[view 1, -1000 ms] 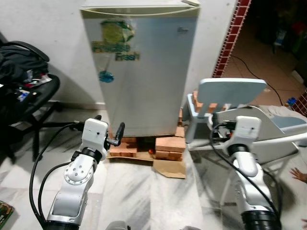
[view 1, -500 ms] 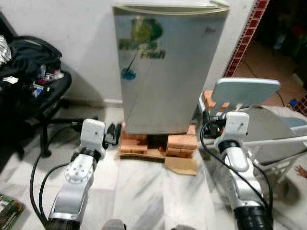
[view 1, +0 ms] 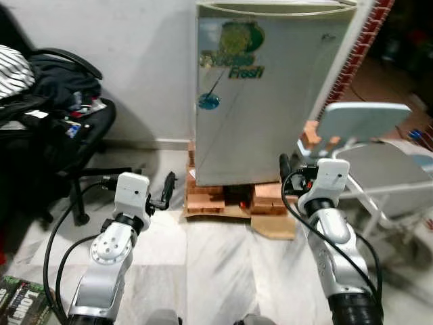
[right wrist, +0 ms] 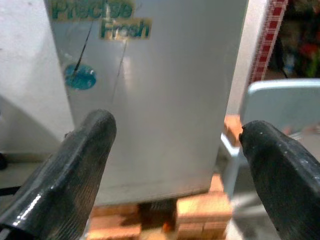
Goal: Restocking fridge
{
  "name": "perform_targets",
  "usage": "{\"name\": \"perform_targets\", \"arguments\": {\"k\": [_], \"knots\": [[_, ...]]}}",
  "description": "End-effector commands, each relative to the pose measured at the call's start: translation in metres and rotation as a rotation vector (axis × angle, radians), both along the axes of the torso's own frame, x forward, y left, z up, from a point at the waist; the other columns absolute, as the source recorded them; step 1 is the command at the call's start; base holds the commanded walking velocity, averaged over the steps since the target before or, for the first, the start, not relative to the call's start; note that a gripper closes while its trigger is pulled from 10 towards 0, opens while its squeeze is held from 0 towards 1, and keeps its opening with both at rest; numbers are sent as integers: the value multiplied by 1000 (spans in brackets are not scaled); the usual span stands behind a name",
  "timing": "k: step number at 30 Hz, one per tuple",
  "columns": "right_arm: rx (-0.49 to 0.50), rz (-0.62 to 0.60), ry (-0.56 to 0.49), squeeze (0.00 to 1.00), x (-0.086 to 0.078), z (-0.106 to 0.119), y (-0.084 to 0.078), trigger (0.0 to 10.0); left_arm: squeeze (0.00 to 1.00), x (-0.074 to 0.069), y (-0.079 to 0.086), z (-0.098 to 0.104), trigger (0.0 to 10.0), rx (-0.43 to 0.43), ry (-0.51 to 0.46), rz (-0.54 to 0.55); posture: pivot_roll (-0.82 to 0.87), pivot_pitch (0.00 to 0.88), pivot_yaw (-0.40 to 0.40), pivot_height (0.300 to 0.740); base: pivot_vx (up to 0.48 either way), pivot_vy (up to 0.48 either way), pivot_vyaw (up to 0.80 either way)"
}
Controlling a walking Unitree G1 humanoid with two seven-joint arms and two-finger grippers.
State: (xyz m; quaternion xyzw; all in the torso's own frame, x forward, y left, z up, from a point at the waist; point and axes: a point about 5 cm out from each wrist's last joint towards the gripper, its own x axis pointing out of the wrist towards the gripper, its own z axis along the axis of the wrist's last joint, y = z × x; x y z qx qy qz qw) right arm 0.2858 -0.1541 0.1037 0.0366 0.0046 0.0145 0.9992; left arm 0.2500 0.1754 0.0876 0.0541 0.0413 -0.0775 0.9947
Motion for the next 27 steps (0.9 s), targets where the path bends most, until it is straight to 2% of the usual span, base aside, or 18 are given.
{"name": "perform_targets", "arguments": {"k": [1,7,13,17,22,27], "knots": [[-8,-6,-4,0,-1,2,-6,10000,0,2,0,4,10000,-27,-7,16,71,47,-38,740,0,472,-800],[-6,9,-10,0,-1,5,-6,10000,0,6,-1,10,10000,-6,-45,-3,79,51,-55,740,85,444,-750],[5,35,-33,0,5,12,2,10000,0,8,-2,17,10000,9,-67,-9,92,60,-67,740,379,289,0],[11,39,-37,0,8,13,3,10000,0,8,0,17,10000,6,-63,15,102,60,-70,740,401,263,-541],[12,15,-41,0,8,11,0,10000,0,2,4,10,10000,15,-34,37,105,46,-31,740,397,269,-545],[26,-39,-45,0,4,8,-2,10000,0,4,1,5,10000,44,-10,3,95,39,9,740,375,299,0]]}}
